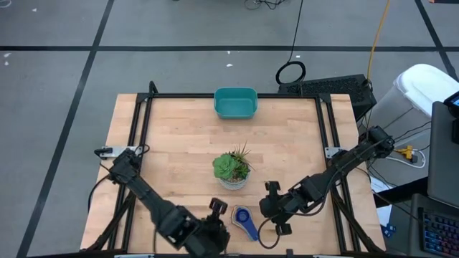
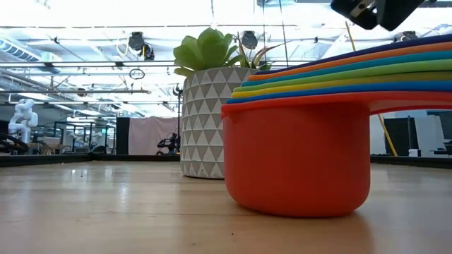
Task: Nest measuring cups in basket
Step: Put the nested measuring cup into the green bin
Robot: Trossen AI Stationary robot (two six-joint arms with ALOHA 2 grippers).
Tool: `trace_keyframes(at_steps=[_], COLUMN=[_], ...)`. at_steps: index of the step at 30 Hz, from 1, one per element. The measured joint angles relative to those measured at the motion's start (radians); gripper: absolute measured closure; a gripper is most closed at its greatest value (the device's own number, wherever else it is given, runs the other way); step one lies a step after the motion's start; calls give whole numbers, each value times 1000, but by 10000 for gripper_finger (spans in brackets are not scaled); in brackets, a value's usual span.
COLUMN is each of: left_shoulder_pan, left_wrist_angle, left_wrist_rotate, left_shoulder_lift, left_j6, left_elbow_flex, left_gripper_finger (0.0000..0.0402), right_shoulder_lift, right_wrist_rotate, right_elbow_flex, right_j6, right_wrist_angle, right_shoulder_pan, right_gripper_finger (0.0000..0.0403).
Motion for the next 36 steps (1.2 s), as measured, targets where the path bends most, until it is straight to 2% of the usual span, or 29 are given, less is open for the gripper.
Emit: trace_keyframes(at_steps=[4,8,11,14,17,21,24,31,36], left_shoulder_pan=[-34,-57,-67,-69,-61,-50,-48,-15,33], left_wrist_angle=[196,459,728,998,1163,1311,1403,1513,1602], left_wrist_rotate=[-9,-10,-10,-16,-45,-54,-54,-52,-24], left_shoulder_lift=[-62,-176,-293,-423,-555,-682,-732,-754,-759], left_j6=[27,42,47,47,5,-71,-55,-51,-5], left_elbow_flex=[-94,-308,-550,-812,-1029,-1245,-1361,-1528,-1632], left_gripper_finger=[388,393,398,389,385,388,391,391,391], right_shoulder_lift=[0,0,1,1,1,1,1,8,92], right_wrist_rotate=[-132,-212,-199,-118,-70,-60,-61,-57,-83], right_elbow_flex=[-37,-97,-140,-179,-189,-163,-105,99,226], right_j6=[-42,-3,61,156,222,345,413,477,483], right_wrist_angle=[99,225,227,220,196,157,79,-92,-161], right_shoulder_pan=[-8,-7,-2,20,58,102,129,111,72], right_gripper_finger=[264,253,254,260,266,267,268,268,268])
